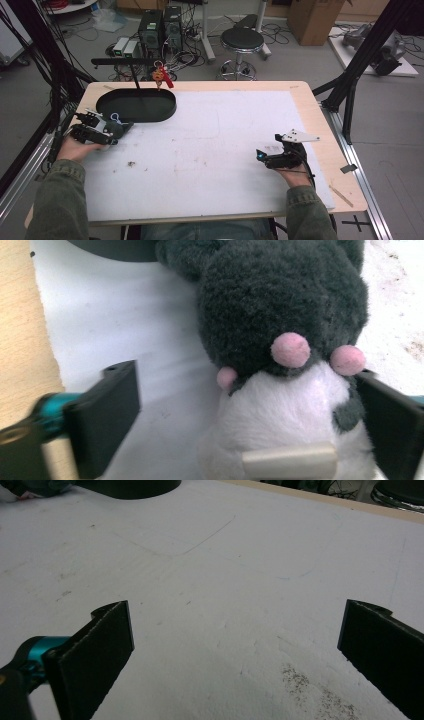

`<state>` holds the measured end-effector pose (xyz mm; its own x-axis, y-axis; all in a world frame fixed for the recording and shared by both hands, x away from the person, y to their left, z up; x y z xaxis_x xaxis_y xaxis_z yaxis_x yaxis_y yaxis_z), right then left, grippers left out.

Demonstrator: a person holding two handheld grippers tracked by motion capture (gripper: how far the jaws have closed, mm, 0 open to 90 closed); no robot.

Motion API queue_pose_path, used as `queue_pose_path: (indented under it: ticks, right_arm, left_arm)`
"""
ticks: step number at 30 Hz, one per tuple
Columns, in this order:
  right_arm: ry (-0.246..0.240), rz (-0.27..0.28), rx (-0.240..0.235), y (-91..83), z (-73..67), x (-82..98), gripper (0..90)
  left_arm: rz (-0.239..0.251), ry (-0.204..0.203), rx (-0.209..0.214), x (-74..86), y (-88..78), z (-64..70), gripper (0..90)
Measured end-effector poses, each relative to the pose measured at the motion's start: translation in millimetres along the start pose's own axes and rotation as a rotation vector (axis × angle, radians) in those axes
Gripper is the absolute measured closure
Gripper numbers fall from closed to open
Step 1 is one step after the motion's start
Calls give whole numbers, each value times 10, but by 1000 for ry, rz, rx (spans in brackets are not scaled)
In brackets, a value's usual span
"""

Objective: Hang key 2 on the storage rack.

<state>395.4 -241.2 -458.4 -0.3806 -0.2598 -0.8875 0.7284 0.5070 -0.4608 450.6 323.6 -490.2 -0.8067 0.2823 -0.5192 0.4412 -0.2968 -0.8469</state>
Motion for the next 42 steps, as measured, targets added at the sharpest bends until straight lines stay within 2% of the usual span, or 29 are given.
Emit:
queue_pose_path:
  ticks: [3,5,6,9,13,17,22,27,31,42]
  right_arm:
    - [-1,1,0,-2,0,-2,4]
    - [-2,0,2,1,-1,0,4]
    - [-1,0,1,1,-3,-1,4]
    - [2,-1,0,2,-5,0,4]
    - [2,0,0,0,-6,-2,4]
    - [-2,1,-6,7,-11,-3,4]
    - [-1,7,-8,7,-13,-14,4]
    - [-3,9,-9,8,-17,-18,4]
    - [-3,10,-10,8,-17,-20,4]
    - [-2,12,-12,3,-16,-23,4]
  left_arm:
    - [18,11,20,-20,-24,33,252]
    - [34,15,52,-35,-48,68,401]
    - [28,22,49,-30,-57,71,450]
    - [29,13,70,-16,-83,58,509]
    - [19,20,49,2,-113,56,519]
    - [45,39,57,-23,-191,98,519]
    - [61,67,43,-74,-313,138,519]
    - [79,92,34,-176,-444,181,518]
    - [96,109,43,-288,-551,230,518]
    - [120,173,4,-531,-727,331,517]
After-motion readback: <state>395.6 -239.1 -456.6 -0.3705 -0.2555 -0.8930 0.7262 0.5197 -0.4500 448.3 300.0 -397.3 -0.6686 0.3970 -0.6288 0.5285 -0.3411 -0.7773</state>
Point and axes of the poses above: each handheld gripper's, and its own axes: y roughly forward along the jaws, x roughly out of its underside, z roughly to its right, the point moved 8 cm from there along y, roughly forward along the jaws, and after that the axes turned 6 degrees about x, right-handed, at the moved point
